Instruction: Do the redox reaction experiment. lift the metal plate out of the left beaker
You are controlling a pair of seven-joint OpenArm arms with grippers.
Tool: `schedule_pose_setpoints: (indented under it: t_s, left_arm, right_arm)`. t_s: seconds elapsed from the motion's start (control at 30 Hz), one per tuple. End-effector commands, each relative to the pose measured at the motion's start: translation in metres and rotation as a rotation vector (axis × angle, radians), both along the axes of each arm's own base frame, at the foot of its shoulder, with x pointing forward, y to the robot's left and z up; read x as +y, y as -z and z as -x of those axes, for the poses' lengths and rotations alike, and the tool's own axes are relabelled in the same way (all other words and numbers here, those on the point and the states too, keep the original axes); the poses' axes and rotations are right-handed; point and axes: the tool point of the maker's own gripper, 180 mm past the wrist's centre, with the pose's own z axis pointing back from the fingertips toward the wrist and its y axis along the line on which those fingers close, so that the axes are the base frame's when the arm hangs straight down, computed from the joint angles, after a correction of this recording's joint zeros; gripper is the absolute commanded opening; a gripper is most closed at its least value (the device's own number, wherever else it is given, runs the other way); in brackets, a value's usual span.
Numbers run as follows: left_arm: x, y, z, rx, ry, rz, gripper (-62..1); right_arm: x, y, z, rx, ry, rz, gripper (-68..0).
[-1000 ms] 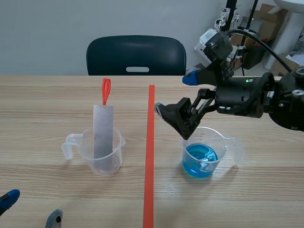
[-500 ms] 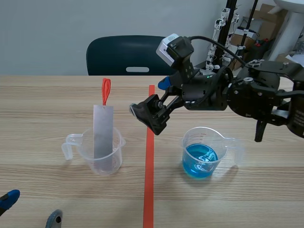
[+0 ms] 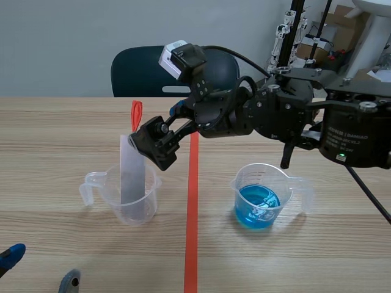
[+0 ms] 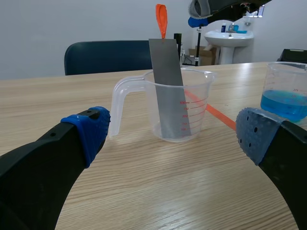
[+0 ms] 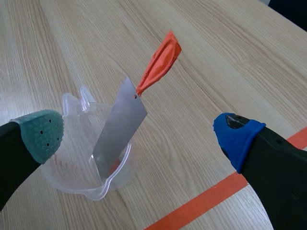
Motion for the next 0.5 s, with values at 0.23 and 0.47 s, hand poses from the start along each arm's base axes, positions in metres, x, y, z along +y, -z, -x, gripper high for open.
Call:
schedule_pose_setpoints:
  t_s: [0.23, 0.47]
  left_arm:
    - [0.001, -0.007, -0.002, -0.034, -0.004, 0.012, -5.8]
    - [0.001, -0.007, -0.002, -0.033, -0.004, 0.012, -5.8]
  right_arm:
    - [0.012, 0.015, -0.009, 0.026, 0.01, 0.02, 0.4]
    - [0.022, 0.015, -0.019, 0.005, 0.014, 0.03, 0.4]
